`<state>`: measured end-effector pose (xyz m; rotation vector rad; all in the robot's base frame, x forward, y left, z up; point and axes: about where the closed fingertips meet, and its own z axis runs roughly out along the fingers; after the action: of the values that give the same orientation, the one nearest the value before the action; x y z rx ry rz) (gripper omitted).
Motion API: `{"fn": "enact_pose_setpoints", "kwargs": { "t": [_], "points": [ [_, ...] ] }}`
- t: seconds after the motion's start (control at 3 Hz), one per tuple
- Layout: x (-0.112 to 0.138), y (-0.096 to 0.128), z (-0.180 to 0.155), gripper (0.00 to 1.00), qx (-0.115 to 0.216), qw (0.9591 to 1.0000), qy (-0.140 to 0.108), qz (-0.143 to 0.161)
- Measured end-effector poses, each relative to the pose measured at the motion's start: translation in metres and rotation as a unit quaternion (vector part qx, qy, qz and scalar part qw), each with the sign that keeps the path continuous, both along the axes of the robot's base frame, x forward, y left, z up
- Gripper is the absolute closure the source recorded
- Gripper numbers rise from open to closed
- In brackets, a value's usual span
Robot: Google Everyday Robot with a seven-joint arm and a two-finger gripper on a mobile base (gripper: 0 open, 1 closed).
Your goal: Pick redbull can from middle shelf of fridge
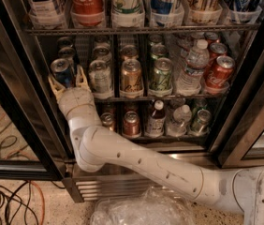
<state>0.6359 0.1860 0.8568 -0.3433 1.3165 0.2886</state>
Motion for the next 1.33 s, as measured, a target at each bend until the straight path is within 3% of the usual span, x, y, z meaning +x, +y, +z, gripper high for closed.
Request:
{"fn": "enact_pose_setpoints", "kwargs": {
  "t": [0.33,1.33],
  "points": [
    [0.0134,0.0023,-0.0022,0.4,0.001,1.0,0.009,0.0],
    [0.0139,0.0019,-0.0021,1.0,0.001,1.0,0.009,0.0]
  ]
}}
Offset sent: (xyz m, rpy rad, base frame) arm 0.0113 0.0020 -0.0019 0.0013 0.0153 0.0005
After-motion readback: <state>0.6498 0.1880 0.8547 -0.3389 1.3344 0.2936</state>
